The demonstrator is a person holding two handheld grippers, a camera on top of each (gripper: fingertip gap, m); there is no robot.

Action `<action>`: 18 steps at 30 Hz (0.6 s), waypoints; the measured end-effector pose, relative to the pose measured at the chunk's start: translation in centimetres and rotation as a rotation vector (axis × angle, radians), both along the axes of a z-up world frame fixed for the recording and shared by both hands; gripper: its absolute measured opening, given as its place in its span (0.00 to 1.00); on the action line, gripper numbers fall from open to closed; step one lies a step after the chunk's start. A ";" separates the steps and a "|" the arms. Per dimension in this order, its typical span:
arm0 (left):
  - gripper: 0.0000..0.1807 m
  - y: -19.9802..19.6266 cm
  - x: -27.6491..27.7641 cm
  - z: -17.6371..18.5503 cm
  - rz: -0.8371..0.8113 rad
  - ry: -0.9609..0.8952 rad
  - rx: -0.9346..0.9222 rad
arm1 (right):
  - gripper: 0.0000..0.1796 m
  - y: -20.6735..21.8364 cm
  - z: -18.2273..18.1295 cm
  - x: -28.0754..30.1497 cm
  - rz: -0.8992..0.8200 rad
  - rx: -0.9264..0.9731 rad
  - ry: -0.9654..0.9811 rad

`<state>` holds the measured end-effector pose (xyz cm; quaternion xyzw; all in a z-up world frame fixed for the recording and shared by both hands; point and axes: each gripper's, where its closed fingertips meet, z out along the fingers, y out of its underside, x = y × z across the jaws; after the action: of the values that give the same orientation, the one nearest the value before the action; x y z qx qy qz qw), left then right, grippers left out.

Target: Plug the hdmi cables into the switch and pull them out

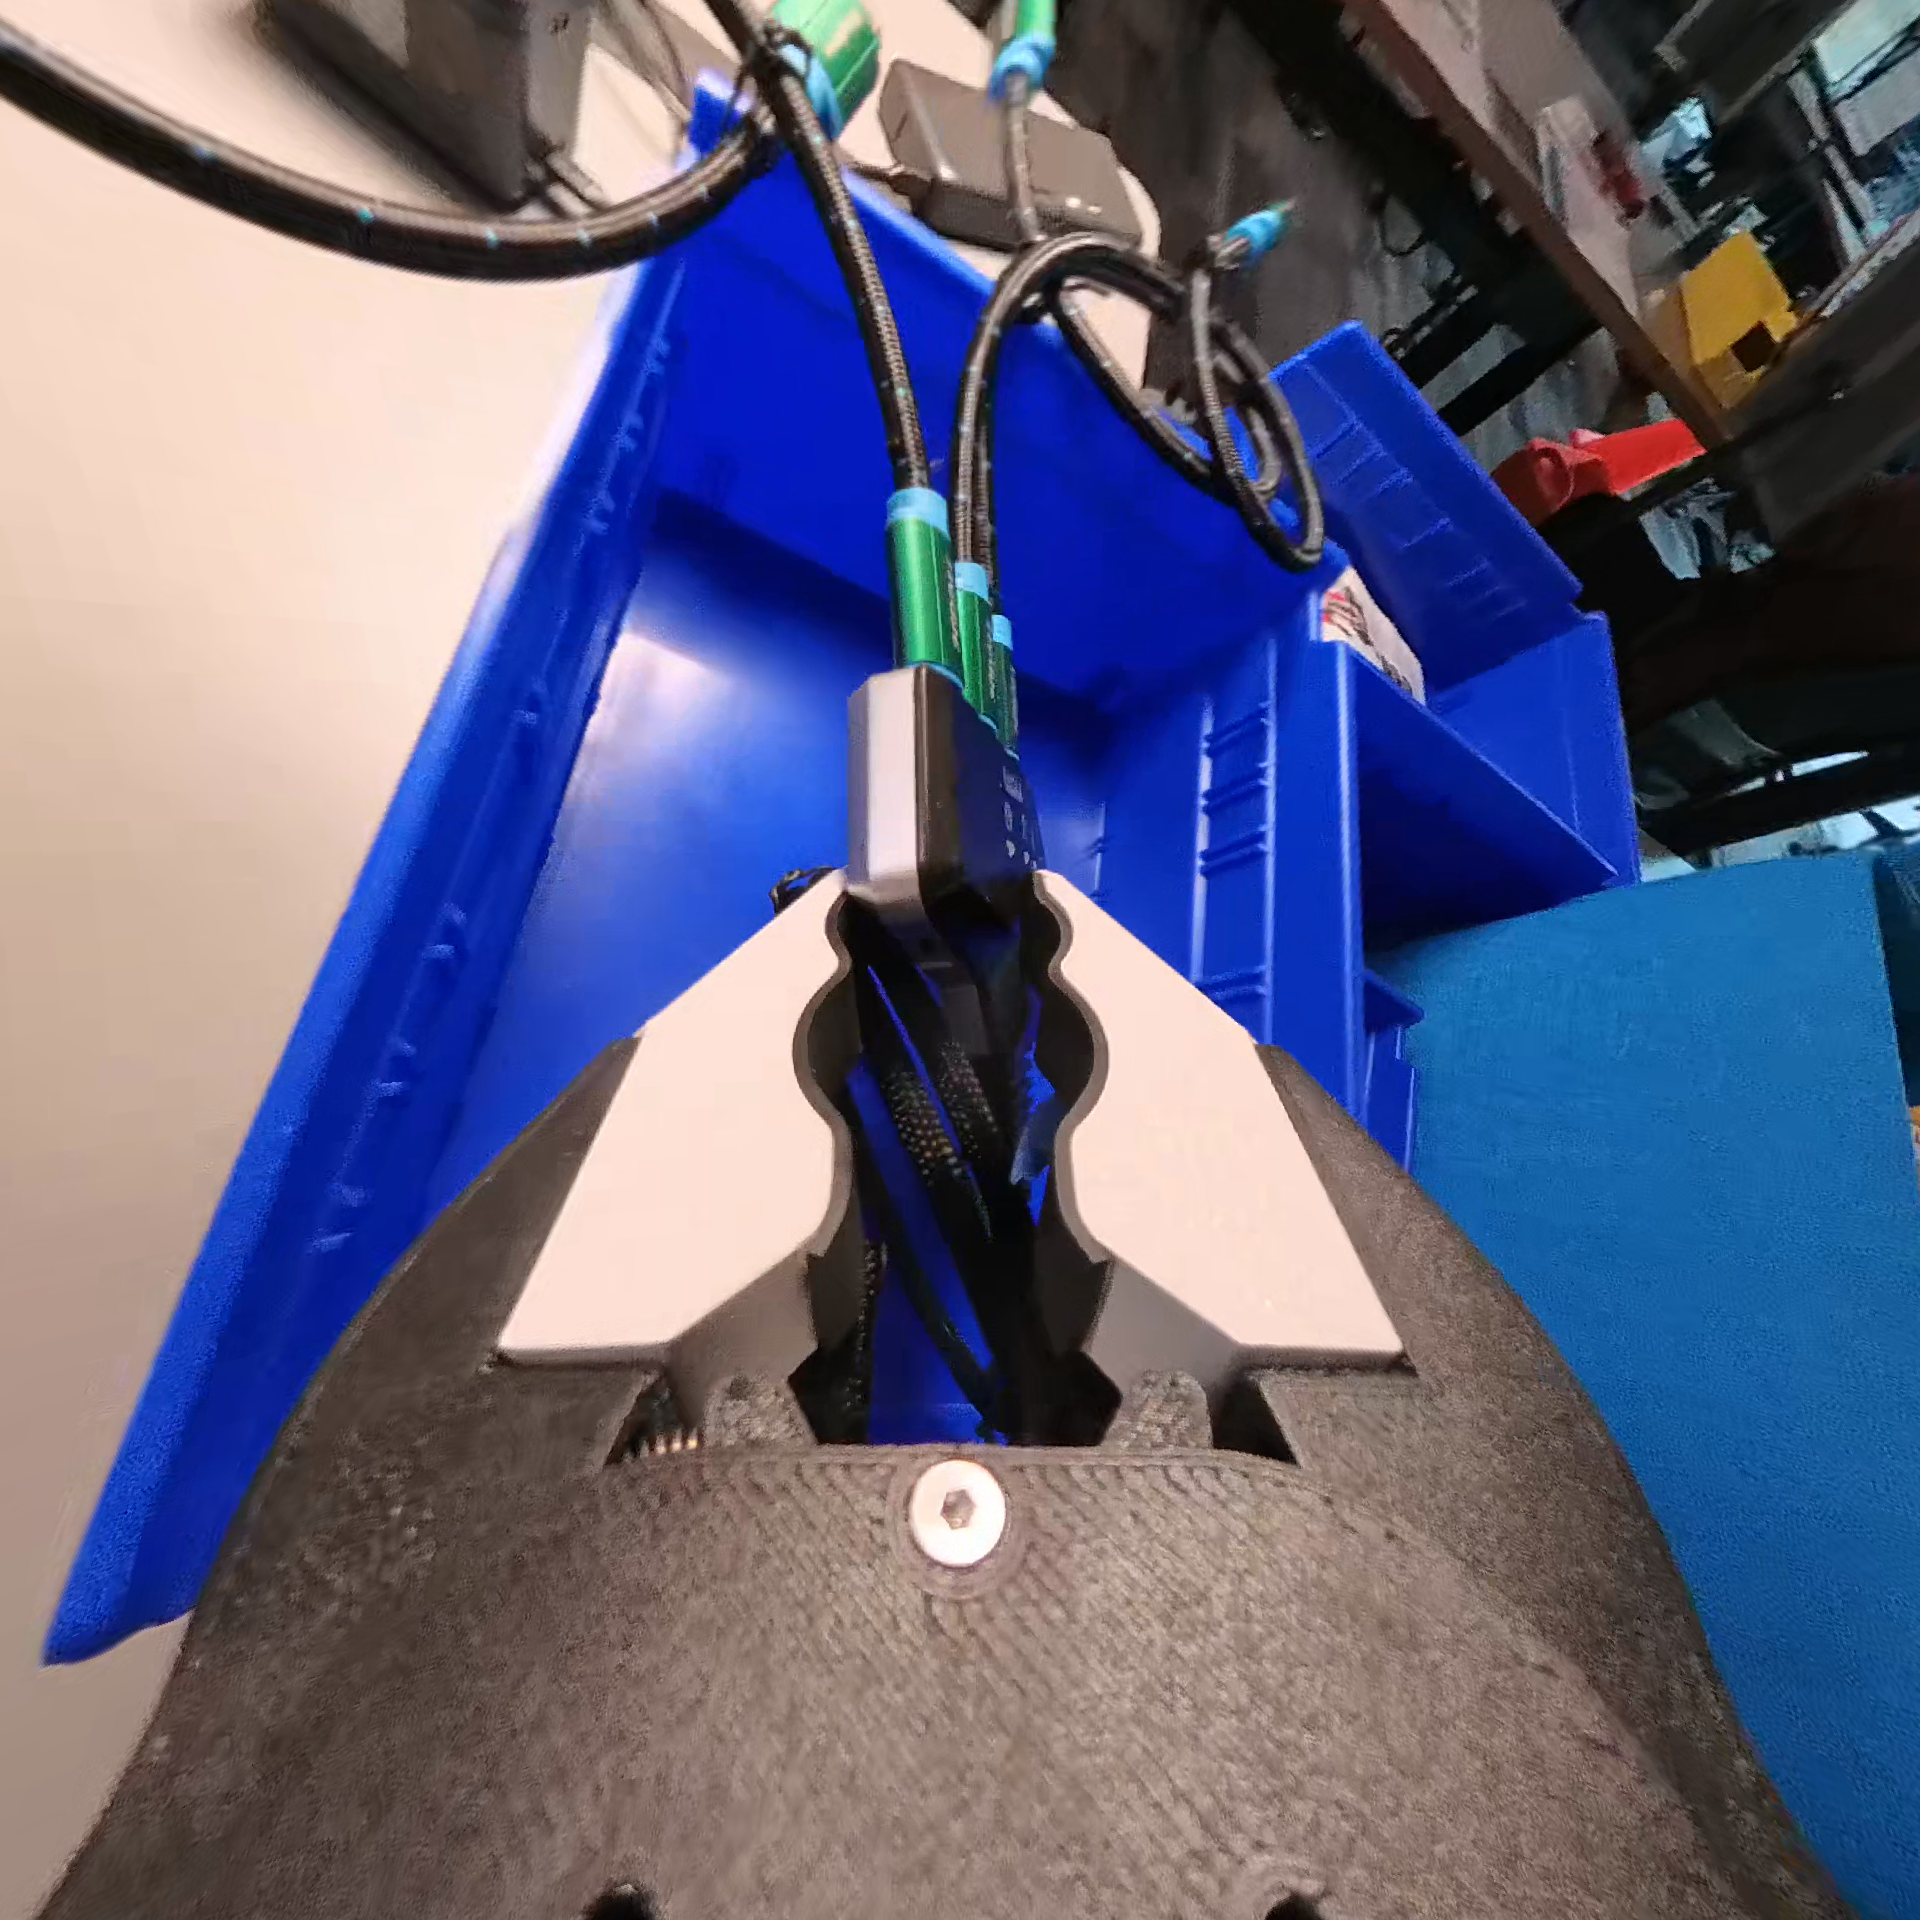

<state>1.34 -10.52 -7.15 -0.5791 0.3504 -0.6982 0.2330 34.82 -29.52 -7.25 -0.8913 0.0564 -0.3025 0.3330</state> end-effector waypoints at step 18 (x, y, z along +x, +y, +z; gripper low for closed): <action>0.14 -0.1 -0.4 -0.7 -0.019 0.055 0.044 | 0.38 -1.9 0.5 -2.1 0.033 0.243 0.339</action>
<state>0.97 -10.61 -7.85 -0.5893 0.3775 -0.6765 0.2293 32.67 -31.43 -6.77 -0.8835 0.1331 -0.1338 0.4287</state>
